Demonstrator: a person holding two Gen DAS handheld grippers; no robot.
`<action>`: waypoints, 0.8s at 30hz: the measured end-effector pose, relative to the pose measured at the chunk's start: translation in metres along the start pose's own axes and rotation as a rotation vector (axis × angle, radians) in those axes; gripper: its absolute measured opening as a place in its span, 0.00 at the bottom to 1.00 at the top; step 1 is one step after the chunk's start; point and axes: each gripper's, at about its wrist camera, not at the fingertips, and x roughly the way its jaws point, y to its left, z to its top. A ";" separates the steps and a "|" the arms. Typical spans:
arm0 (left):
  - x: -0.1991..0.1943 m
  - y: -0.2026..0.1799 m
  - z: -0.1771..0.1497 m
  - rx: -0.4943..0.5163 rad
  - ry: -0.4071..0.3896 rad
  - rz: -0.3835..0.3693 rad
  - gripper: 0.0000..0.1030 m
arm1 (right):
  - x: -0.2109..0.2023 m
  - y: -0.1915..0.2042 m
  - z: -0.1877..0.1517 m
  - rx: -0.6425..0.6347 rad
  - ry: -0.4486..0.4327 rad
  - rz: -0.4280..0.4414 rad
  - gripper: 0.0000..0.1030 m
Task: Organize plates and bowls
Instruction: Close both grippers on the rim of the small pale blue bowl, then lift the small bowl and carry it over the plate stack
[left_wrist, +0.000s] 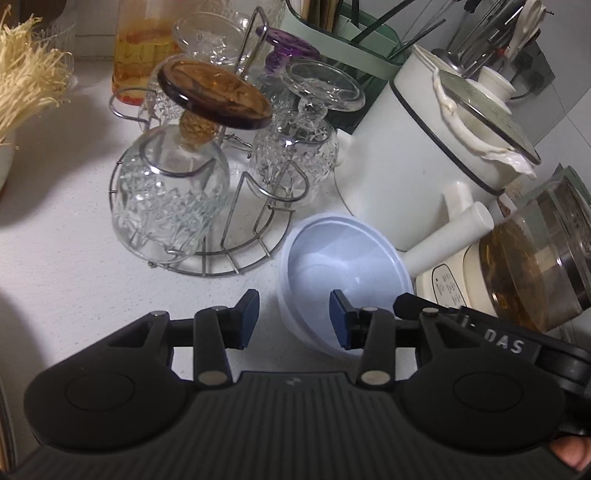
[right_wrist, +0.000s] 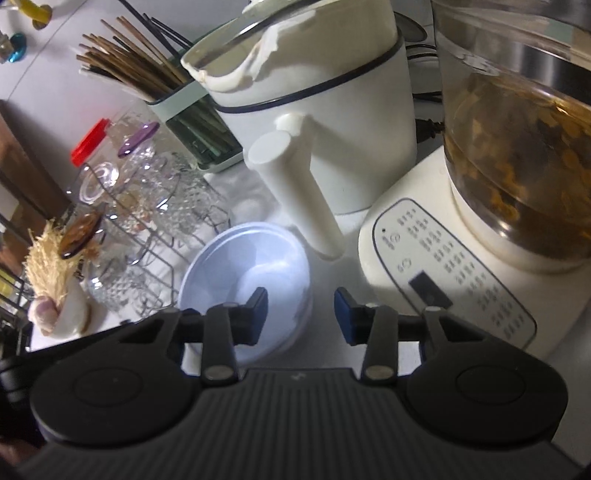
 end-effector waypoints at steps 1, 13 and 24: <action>0.003 -0.001 0.001 0.000 -0.001 -0.002 0.46 | 0.003 0.000 0.001 -0.003 0.000 -0.003 0.38; 0.023 -0.002 0.003 0.021 0.005 -0.037 0.25 | 0.017 -0.006 -0.002 -0.017 0.007 -0.009 0.16; 0.001 -0.005 -0.002 0.017 0.028 -0.067 0.24 | -0.004 0.006 0.000 -0.065 -0.018 -0.016 0.13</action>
